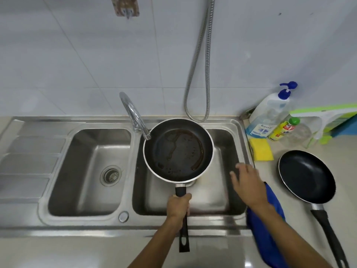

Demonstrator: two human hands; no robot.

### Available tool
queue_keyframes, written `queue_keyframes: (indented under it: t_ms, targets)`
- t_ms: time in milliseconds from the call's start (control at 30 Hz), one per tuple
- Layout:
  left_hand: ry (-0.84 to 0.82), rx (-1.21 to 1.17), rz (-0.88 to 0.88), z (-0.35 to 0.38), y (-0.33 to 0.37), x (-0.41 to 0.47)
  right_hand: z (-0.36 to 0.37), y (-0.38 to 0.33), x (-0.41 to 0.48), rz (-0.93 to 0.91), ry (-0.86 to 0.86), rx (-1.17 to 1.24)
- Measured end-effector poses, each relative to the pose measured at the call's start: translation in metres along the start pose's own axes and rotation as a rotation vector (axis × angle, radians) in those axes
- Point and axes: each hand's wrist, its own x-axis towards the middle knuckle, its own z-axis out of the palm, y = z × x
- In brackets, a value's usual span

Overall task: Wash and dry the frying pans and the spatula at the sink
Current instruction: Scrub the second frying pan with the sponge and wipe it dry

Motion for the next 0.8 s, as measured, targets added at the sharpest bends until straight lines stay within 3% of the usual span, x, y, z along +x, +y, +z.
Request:
queue_keyframes:
  t_ms: [67, 167, 300, 400, 567, 633, 733, 800]
  targets:
    - [0.033, 0.021, 0.009, 0.003, 0.0, 0.0, -0.004, 0.038, 0.057, 0.079, 0.069, -0.138]
    - [0.06, 0.026, 0.009, 0.001, -0.003, -0.001, -0.007, 0.07, 0.11, 0.242, -0.108, -0.191]
    - [0.078, 0.024, -0.01, -0.007, -0.006, -0.005, -0.002, 0.081, 0.122, 0.325, -0.238, -0.185]
    - [0.084, 0.037, -0.004, -0.011, -0.006, -0.005, -0.001, 0.073, 0.122, 0.331, -0.214, -0.128]
    - [0.103, 0.096, 0.017, -0.016, -0.009, -0.002, -0.014, 0.025, 0.118, 0.082, 0.149, 0.09]
    - [0.074, 0.113, 0.037, -0.016, -0.006, -0.004, -0.017, -0.017, 0.114, -0.138, 0.27, 0.188]
    - [0.046, 0.168, 0.073, -0.02, -0.004, -0.005, 0.001, -0.079, 0.105, -0.567, 0.074, -0.001]
    - [0.034, 0.201, 0.086, -0.024, -0.004, -0.004, 0.016, -0.092, 0.105, -0.563, -0.098, -0.191]
